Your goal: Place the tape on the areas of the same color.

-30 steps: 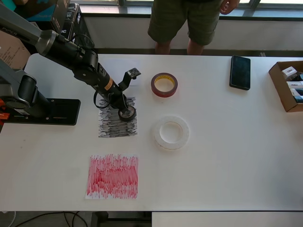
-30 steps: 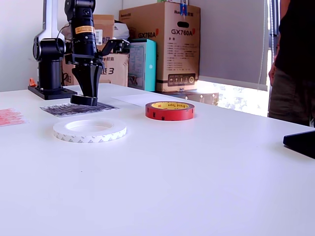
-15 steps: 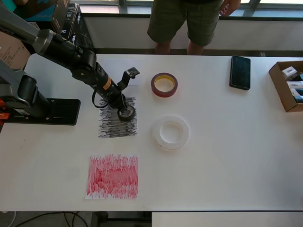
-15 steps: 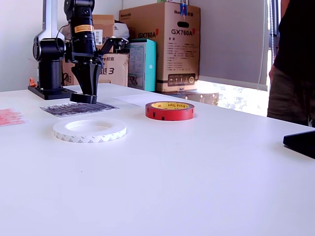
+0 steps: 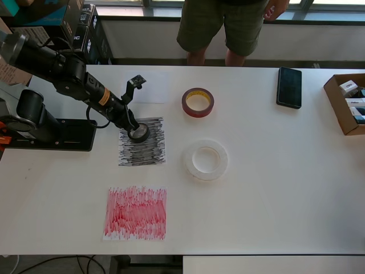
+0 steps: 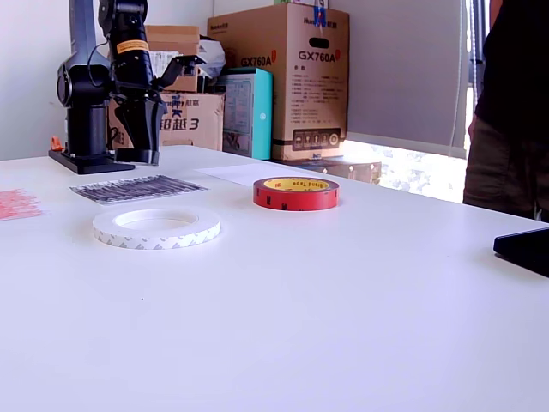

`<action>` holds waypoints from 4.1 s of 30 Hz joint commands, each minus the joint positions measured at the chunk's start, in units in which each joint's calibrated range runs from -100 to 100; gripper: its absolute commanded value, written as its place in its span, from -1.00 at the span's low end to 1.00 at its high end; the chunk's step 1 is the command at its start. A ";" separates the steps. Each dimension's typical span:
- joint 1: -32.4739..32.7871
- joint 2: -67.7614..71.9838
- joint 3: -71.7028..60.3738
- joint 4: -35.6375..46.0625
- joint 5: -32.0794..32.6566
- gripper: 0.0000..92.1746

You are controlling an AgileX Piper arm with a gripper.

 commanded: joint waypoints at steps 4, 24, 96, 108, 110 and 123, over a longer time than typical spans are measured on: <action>-0.16 0.17 0.49 -0.19 -0.46 -0.85; -0.55 0.64 1.04 -0.02 0.36 -0.81; 6.00 8.78 -25.22 30.44 8.38 -0.03; 8.44 26.18 -40.58 27.13 14.69 -0.02; 9.00 27.96 -42.67 27.39 14.69 -0.02; 9.94 29.73 -45.67 27.47 16.90 0.97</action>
